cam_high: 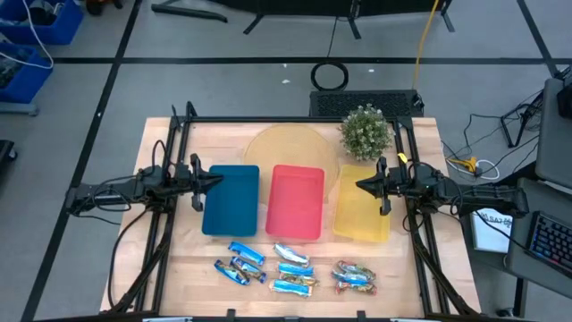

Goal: Pick and place Granola Bars by type
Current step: Put the orange granola bar into the red bin

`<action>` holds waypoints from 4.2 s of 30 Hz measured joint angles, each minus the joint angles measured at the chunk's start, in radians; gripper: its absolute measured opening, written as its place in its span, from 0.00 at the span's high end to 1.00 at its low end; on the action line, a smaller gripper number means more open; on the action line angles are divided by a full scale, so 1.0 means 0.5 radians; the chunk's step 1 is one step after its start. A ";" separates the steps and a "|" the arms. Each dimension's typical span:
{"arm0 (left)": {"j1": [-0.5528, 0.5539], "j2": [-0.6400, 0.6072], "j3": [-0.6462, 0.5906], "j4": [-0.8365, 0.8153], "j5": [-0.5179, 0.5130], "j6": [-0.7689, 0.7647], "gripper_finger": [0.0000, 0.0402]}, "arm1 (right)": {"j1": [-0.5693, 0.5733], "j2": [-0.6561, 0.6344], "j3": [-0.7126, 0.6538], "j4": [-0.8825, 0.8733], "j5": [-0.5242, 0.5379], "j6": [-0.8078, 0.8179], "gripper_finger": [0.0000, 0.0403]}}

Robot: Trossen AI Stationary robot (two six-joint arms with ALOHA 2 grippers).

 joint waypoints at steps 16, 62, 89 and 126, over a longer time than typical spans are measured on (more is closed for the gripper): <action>0.000 0.000 0.000 0.001 0.010 -0.267 0.91 | 0.000 0.000 0.000 0.062 0.001 0.001 1.00; -2.020 2.814 1.772 -1.292 -0.543 -0.909 0.44 | 0.000 0.019 0.000 0.122 0.013 -0.100 1.00; -1.474 3.400 2.268 -0.756 -0.444 0.022 0.31 | 0.000 0.024 0.000 0.128 0.010 -0.264 1.00; -1.181 4.160 3.156 -1.477 -0.020 -0.169 0.31 | -0.001 0.025 0.000 0.127 0.008 -0.308 1.00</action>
